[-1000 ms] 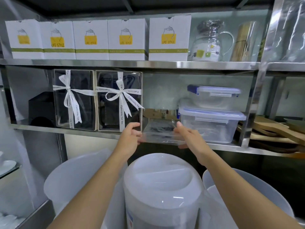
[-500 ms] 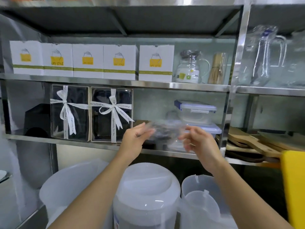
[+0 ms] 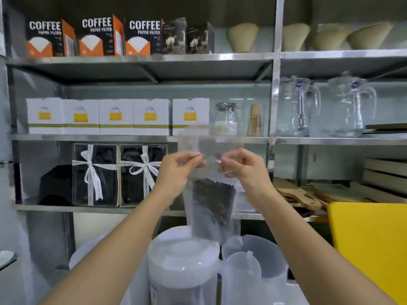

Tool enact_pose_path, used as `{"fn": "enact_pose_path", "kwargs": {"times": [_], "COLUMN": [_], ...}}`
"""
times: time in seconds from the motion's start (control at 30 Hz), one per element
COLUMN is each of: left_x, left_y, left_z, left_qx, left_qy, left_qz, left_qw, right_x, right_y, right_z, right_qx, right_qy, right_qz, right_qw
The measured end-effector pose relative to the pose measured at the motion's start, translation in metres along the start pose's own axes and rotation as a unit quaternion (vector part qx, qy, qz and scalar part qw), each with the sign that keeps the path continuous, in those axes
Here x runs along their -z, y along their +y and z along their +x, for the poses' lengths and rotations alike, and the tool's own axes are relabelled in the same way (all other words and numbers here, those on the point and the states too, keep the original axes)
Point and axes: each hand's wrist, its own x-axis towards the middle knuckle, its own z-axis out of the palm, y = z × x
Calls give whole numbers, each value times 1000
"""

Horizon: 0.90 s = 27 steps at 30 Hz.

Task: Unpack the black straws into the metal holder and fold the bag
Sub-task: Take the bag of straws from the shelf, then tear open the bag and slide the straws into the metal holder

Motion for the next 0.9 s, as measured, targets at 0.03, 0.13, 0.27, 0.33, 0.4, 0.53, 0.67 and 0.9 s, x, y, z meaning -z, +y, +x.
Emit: {"fn": "enact_pose_path", "kwargs": {"times": [0.03, 0.13, 0.27, 0.33, 0.4, 0.53, 0.67, 0.9], "left_x": [-1, -4, -8, -11, -16, -29, -57, -110], "left_y": [11, 41, 68, 78, 86, 94, 100, 124], "left_z": [-2, -11, -38, -55, -73, -107, -139, -200], "left_qx": [3, 9, 30, 45, 55, 68, 46, -82], "left_qy": [1, 5, -7, -19, -38, -71, -22, 41], "left_qz": [-13, -48, -73, -83, -89, -93, 23, 153], "left_qw": [1000, 999, 997, 995, 994, 991, 998, 984], "right_x": [1, 6, 17, 23, 29, 45, 63, 108], "right_y": [-11, -43, -72, -80, -87, -94, -94, -92], "right_z": [-4, -19, -51, -71, -92, -131, -162, -190], "right_qx": [2, 5, 10, 20, 27, 18, -5, -23], "right_qy": [5, 16, 12, 6, -4, 1, 56, 158], "right_qz": [-6, -3, -48, -79, -125, -161, -181, -259], "right_qw": [1000, 1000, 999, 997, 992, 987, 982, 952]}}
